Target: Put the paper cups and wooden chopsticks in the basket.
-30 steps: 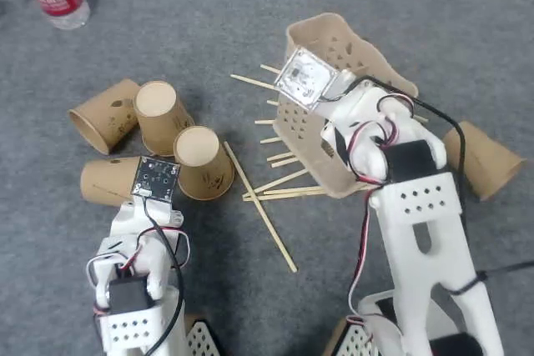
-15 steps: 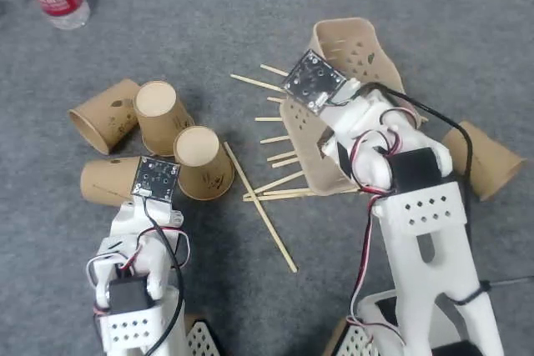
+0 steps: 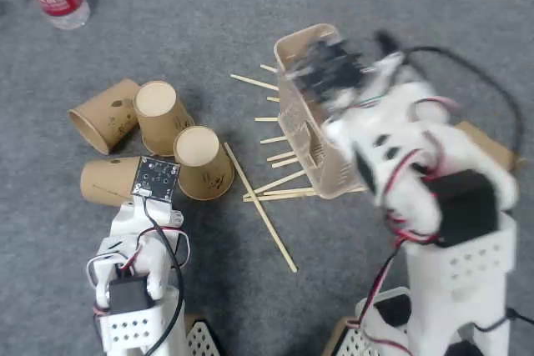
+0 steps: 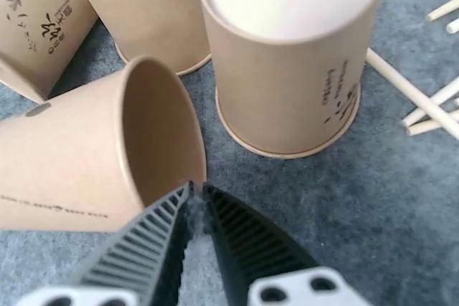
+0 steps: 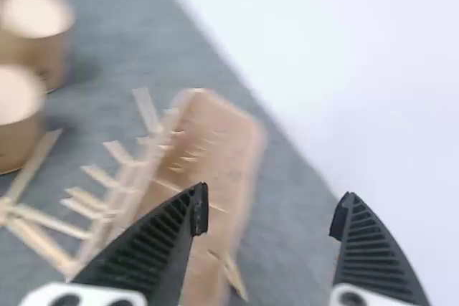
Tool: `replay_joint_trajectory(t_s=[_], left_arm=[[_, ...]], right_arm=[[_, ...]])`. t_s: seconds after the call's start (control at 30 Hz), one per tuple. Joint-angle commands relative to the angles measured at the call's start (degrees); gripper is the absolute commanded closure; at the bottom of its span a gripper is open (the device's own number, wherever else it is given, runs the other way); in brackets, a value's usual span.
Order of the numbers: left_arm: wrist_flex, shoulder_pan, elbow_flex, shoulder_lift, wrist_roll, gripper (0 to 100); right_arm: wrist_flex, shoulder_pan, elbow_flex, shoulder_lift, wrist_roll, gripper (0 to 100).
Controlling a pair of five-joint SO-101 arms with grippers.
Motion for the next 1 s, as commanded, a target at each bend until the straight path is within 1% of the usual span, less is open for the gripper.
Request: replay_joint_trajectory(t_s=[0.0,0.1,0.17,0.2,0.27,0.33,0.47,0.57,0.6,0.67,0.77,0.97], left_arm=[[-0.1,-0.2,-0.4,-0.9,-0.5,98],[-0.1,-0.2,-0.4,-0.9,-0.5,98],[-0.1,-0.2,-0.4,-0.9,-0.5,98],[-0.1,-0.2,-0.4,-0.9,-0.5,98],[-0.1,-0.2,-0.4,-0.9,-0.5,98],[-0.1,-0.2,-0.4,-0.9,-0.5,98],[-0.1,-0.2,-0.4,-0.9,-0.5,98],[-0.1,-0.2,-0.4,-0.9,-0.5,98],[-0.1,-0.2,-0.4,-0.9,-0.5,98],[-0.1,-0.2,-0.4,-0.9,-0.5,98],[-0.1,-0.2,-0.4,-0.9,-0.5,98],[-0.1,-0.2,-0.4,-0.9,-0.5,98]], right_arm=[[-1.0,12.6,-5.5,-1.5,-2.9,71.4],[-0.3,25.2,-6.0,-1.1,-8.4,71.4],[2.5,32.9,-4.1,-0.7,-12.6,71.4],[3.5,36.0,-1.9,-0.7,-13.8,71.4],[5.0,40.8,3.3,-0.9,-13.9,71.4],[4.6,44.1,10.1,-0.8,-14.0,71.4],[-2.7,47.1,27.0,-0.8,-14.0,71.4],[-9.7,48.4,37.6,-0.8,-14.8,71.4],[-11.6,48.9,40.1,-0.9,-16.1,71.4],[-14.4,50.2,43.9,-0.9,-19.4,71.4],[-17.3,50.6,47.7,-0.9,-22.3,71.4],[-27.6,51.0,53.7,-0.8,-24.7,71.4]])
